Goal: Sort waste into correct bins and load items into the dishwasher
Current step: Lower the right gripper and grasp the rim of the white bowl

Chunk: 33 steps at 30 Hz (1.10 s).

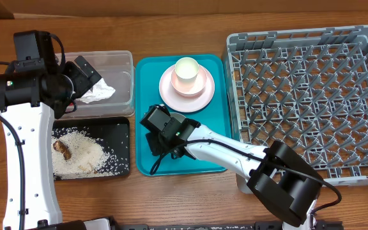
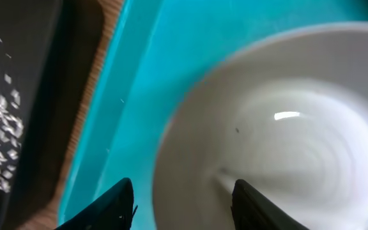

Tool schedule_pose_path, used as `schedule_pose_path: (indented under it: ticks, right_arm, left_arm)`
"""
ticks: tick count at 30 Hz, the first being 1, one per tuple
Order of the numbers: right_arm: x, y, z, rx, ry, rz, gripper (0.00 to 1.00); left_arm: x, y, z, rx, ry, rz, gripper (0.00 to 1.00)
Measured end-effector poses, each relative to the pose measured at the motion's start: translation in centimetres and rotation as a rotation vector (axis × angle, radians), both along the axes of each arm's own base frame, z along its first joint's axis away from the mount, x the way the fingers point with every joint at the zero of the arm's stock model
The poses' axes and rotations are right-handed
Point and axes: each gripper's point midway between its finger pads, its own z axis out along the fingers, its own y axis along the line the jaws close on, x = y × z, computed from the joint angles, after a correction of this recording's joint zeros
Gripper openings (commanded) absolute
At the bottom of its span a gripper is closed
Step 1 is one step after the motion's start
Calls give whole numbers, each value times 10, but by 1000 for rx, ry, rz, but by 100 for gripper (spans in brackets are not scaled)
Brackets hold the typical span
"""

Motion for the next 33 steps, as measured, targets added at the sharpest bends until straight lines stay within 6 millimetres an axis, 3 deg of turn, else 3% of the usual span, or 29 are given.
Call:
schedule_pose_path:
  ticks: [10, 22, 33]
  right_arm:
    - [-3, -3, -2, -15, 11, 8, 31]
    - [-5, -10, -5, -46, 17, 33, 28]
    - [-1, -29, -10, -113, 23, 38, 30]
  left_arm:
    - [0, 0, 0, 0, 0, 0, 100]
    - [0, 0, 0, 0, 0, 0, 100]
    - [0, 0, 0, 0, 0, 0, 100]
